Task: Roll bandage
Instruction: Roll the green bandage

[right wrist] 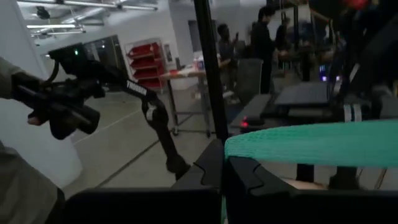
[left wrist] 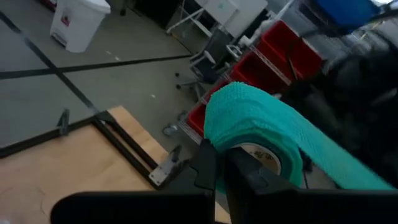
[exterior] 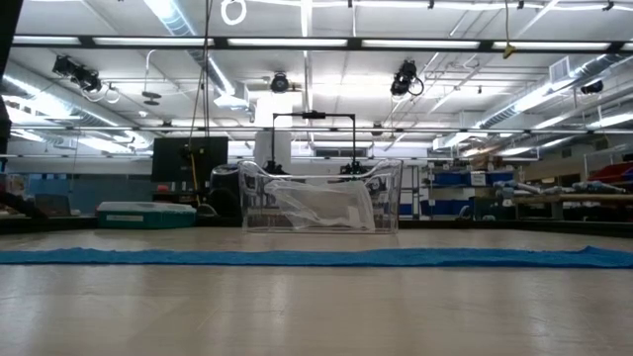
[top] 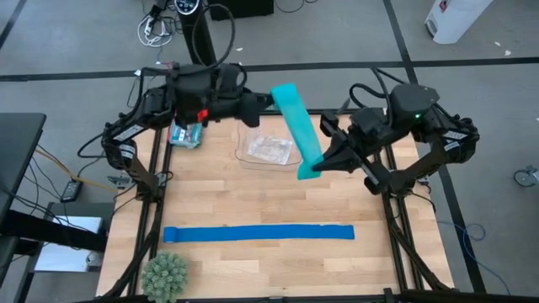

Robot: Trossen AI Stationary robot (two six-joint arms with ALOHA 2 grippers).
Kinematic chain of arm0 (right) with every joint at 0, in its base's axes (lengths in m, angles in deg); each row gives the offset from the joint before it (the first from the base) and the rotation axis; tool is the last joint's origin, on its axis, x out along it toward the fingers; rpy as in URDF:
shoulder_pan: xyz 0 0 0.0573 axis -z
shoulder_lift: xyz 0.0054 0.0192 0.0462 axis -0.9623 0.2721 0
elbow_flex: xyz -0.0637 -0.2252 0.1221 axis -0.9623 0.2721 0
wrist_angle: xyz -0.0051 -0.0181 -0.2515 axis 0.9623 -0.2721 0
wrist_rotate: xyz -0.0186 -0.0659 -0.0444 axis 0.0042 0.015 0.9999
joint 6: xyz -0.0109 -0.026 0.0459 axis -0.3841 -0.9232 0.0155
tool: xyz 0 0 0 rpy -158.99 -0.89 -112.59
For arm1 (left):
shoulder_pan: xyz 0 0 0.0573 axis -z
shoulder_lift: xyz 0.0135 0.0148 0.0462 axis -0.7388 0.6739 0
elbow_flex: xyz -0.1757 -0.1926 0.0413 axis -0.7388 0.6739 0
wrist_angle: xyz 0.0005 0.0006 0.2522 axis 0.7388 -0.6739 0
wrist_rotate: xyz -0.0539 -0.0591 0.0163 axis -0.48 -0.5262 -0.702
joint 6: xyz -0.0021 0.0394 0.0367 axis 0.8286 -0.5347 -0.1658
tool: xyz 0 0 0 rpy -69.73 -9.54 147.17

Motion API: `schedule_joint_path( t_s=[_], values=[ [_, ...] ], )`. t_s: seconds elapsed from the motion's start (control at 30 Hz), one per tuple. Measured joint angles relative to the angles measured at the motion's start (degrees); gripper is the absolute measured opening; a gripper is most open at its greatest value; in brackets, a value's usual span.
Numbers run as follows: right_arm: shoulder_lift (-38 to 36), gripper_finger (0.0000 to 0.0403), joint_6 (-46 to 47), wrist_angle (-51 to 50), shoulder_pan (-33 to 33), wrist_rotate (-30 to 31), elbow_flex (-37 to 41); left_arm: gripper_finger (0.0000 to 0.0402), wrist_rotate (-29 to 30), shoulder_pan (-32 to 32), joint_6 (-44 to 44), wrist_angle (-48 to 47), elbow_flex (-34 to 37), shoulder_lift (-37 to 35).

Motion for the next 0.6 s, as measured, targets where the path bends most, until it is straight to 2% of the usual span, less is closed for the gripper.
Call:
schedule_joint_path(
  t_s=[0.17,0.37,0.6],
  values=[
    [0.0,0.0,0.8,-1.8,-2.3,3.1,0.0,0.0019,-1.3,-2.6,-0.1,1.7,0.0,0.0],
    [-0.1,0.0,-2.2,-5.1,-2.9,9.5,0.0,0.0019,-4.2,-2.7,0.1,6.1,0.0,0.0],
    [-0.1,0.0,-9.5,-5.7,1.9,18.3,0.0,0.0019,-4.4,1.2,0.1,6.4,0.0,0.1]
  ],
)
